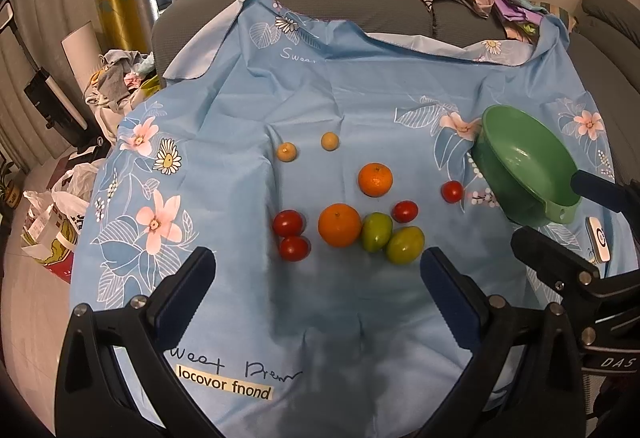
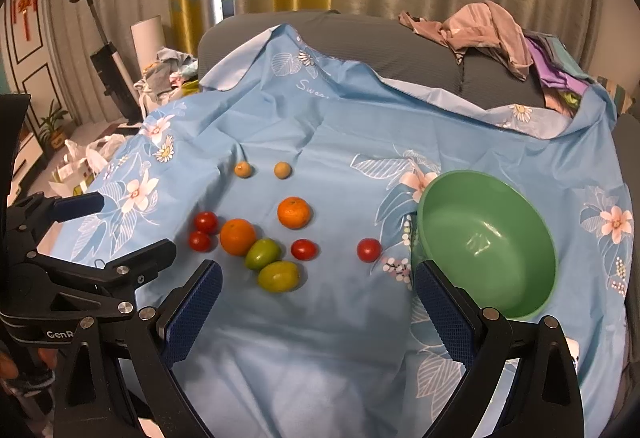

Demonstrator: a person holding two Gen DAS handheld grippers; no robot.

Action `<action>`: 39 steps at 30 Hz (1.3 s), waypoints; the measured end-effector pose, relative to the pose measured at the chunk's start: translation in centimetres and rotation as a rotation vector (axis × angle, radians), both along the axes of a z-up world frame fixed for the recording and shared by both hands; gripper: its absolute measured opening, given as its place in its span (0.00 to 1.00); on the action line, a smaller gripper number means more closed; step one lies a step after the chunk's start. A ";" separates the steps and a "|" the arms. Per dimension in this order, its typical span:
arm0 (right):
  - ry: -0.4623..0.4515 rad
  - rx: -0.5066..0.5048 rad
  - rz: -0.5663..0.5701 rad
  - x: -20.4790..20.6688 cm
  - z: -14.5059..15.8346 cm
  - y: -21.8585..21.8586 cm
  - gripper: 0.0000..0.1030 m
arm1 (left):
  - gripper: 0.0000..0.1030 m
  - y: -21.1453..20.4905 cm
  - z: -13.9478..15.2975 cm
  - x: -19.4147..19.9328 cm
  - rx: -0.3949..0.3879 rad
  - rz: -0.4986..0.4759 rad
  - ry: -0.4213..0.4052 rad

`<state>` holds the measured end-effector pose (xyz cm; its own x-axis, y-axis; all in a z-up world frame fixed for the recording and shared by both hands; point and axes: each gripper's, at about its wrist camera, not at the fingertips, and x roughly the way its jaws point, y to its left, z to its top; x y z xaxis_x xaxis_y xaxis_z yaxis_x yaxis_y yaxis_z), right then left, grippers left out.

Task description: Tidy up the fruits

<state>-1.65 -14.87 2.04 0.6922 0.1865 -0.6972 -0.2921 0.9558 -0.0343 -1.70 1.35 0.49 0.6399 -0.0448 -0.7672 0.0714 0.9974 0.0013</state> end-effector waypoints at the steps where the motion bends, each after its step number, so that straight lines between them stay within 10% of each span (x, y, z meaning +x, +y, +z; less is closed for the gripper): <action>1: 0.000 0.000 0.000 0.0 0.0 0.0 0.95 | 1.00 0.0 0.0 0.0 0.001 0.000 -0.001; 31: 0.002 -0.001 0.000 0.0 0.0 0.0 0.95 | 1.00 0.0 -0.3 0.0 -0.001 -0.010 0.006; 39: 0.040 0.064 0.008 0.0 -1.8 -1.2 0.95 | 1.00 2.7 -2.7 0.7 -0.149 -0.010 0.071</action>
